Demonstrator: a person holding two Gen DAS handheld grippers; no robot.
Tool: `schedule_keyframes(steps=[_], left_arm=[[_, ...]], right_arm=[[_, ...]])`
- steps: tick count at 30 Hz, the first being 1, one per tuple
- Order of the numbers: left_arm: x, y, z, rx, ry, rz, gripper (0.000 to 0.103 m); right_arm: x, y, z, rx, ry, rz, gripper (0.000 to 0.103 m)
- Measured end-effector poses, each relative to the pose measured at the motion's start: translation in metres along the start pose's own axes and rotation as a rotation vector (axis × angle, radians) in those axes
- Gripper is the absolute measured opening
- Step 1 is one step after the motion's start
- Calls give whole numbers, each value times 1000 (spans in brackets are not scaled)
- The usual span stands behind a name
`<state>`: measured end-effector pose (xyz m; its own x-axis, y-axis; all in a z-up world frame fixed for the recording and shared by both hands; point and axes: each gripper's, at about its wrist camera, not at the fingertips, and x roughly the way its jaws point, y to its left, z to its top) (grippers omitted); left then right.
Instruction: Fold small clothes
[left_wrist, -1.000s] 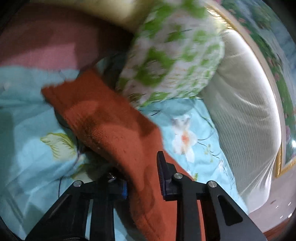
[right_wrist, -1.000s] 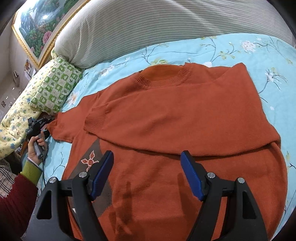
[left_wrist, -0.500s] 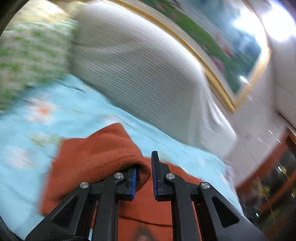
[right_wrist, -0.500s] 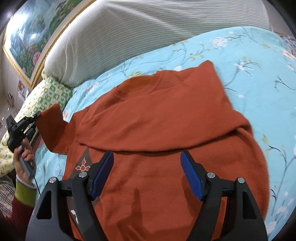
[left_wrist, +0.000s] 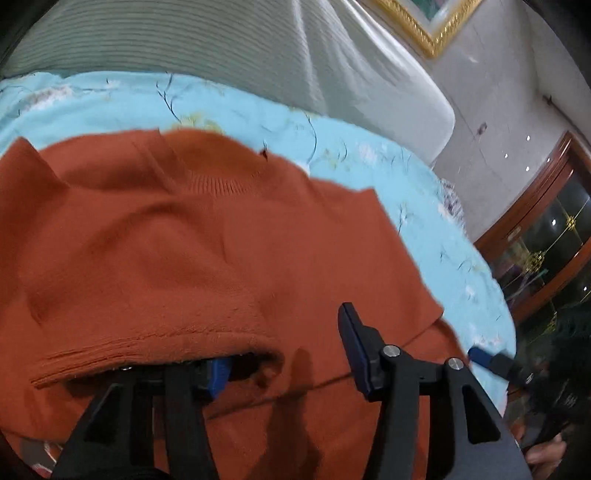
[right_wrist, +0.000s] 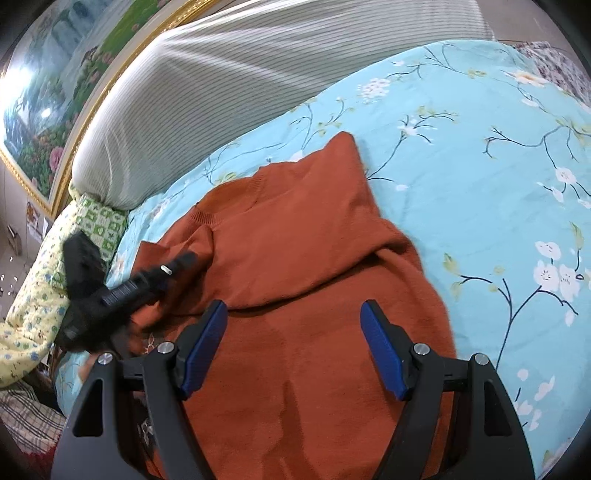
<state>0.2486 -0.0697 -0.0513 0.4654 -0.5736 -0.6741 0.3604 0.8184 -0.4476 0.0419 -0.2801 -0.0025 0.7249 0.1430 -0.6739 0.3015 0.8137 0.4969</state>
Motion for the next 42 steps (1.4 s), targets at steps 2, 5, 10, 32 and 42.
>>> schedule_keyframes(steps=[2, 5, 10, 32, 42], left_arm=[[-7, -3, -14, 12, 4, 6, 56], [-30, 6, -26, -1, -5, 17, 67], [-83, 29, -56, -29, -49, 82, 69], [-151, 131, -80, -211, -113, 445, 82], [-137, 143, -72, -207, -66, 508, 82]], right_arm=[[-1, 0, 2, 2, -6, 5, 75], [0, 8, 5, -23, -15, 12, 75], [18, 35, 6, -109, 10, 41, 75], [151, 206, -44, -993, 103, -88, 75], [133, 167, 23, -565, 7, 21, 5]])
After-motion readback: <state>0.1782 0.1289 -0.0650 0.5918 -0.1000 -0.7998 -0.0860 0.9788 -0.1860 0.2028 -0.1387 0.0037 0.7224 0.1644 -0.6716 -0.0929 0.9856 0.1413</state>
